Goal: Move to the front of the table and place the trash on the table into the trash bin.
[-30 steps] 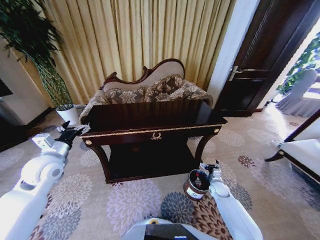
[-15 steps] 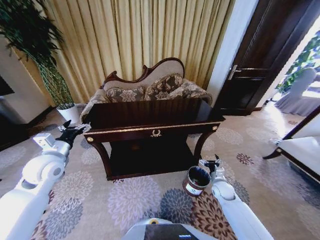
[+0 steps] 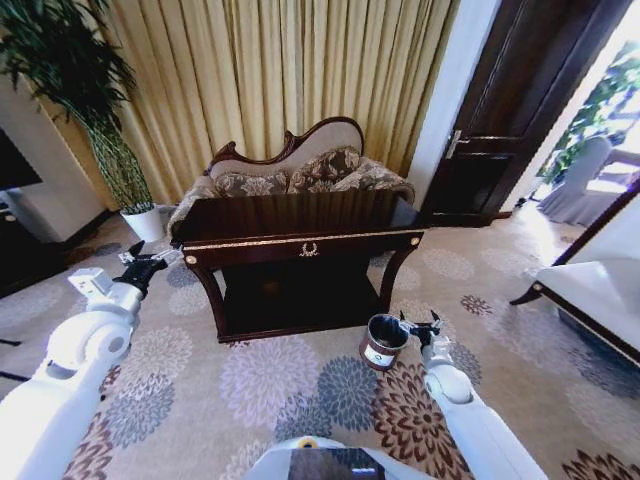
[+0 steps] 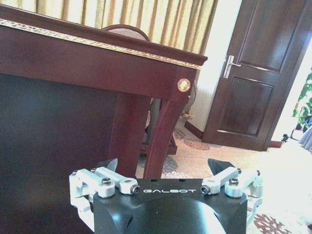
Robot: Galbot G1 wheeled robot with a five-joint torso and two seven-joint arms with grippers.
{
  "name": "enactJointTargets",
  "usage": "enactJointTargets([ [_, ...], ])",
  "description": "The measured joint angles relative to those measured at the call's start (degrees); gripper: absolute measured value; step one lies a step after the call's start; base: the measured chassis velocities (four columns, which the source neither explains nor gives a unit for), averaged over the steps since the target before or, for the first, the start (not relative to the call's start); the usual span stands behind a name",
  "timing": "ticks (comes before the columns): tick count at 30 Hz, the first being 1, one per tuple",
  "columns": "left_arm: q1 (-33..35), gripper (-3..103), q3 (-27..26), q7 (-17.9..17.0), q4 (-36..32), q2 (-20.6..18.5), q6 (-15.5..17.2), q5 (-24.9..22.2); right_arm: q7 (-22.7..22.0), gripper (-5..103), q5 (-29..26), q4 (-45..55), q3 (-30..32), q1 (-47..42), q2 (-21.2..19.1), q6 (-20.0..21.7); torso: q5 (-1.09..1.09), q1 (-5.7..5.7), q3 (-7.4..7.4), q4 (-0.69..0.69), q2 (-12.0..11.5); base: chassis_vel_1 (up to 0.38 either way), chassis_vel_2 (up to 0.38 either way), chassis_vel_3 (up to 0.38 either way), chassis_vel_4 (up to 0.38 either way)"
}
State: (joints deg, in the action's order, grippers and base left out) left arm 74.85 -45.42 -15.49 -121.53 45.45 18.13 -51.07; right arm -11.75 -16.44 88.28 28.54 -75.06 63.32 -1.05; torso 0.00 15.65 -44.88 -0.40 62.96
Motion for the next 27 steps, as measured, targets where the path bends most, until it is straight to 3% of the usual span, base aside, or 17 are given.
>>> enactJointTargets([
  [27, 1.6, 100, 0.0, 0.2, -2.1, 1.4, -0.1, 1.1, 1.0, 100, -1.1, -0.5, 2.0, -0.8, -0.6, -0.4, 0.01, -0.01, 0.01, 0.00, 0.0, 0.128, -0.192, -0.133, 0.191],
])
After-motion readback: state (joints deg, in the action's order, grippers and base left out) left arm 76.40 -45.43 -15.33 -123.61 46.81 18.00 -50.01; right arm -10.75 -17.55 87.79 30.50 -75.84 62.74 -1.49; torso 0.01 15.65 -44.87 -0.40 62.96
